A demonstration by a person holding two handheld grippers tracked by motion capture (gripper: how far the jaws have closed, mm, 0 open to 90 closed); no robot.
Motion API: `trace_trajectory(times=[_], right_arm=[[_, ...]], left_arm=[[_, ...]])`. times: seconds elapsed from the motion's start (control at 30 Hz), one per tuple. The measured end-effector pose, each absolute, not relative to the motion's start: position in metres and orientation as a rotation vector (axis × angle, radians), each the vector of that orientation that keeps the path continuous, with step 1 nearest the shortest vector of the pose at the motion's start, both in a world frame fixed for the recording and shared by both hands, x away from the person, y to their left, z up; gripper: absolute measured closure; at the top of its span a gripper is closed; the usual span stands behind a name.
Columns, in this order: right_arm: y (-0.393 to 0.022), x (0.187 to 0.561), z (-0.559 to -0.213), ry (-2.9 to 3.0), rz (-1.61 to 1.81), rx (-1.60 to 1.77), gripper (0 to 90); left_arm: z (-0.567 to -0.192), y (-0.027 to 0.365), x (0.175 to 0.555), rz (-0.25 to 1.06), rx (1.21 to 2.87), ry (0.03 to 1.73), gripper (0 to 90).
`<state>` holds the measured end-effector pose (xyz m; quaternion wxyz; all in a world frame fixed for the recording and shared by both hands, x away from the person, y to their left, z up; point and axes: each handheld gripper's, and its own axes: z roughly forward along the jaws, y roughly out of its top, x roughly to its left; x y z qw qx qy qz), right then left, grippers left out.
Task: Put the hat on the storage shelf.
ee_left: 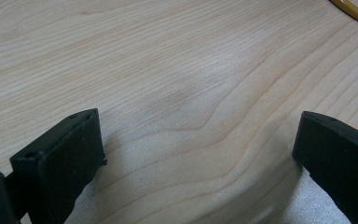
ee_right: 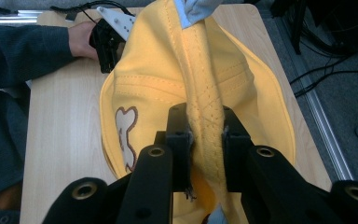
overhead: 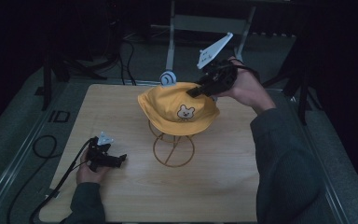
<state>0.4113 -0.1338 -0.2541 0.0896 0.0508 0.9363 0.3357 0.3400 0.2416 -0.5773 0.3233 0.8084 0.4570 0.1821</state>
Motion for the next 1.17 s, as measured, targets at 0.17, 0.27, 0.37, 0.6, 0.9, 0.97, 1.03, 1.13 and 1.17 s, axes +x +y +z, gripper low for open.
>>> trace_trajectory(times=[0.17, 0.27, 0.37, 0.6, 0.9, 0.97, 1.03, 1.13, 1.17], right_arm=[[-0.125, 0.413, -0.259, 2.767, 1.009, 0.163, 77.1], [-0.114, 0.416, -0.265, 2.771, 1.027, 0.169, 76.5], [-0.107, 0.417, -0.270, 2.766, 1.017, 0.176, 68.8], [-0.101, 0.417, -0.277, 2.782, 0.980, 0.198, 47.5], [-0.111, 0.417, -0.272, 2.778, 0.964, 0.253, 37.8], [-0.112, 0.417, -0.271, 2.779, 0.954, 0.256, 36.5], [-0.114, 0.417, -0.271, 2.775, 0.946, 0.269, 33.1], [-0.115, 0.418, -0.270, 2.793, 0.923, 0.292, 27.8], [-0.115, 0.418, -0.270, 2.790, 0.914, 0.300, 25.2]], left_arm=[[-0.577, 0.242, 0.340, 0.478, 2.120, 1.199, 1.5], [-0.577, 0.242, 0.340, 0.478, 2.121, 1.199, 1.5], [-0.577, 0.242, 0.340, 0.478, 2.121, 1.198, 1.5], [-0.577, 0.242, 0.340, 0.478, 2.121, 1.198, 1.5], [-0.577, 0.242, 0.340, 0.478, 2.121, 1.198, 1.5], [-0.577, 0.242, 0.340, 0.478, 2.121, 1.198, 1.5], [-0.577, 0.242, 0.340, 0.478, 2.121, 1.198, 1.5], [-0.577, 0.242, 0.340, 0.478, 2.121, 1.198, 1.5], [-0.577, 0.242, 0.340, 0.478, 2.121, 1.198, 1.5]])
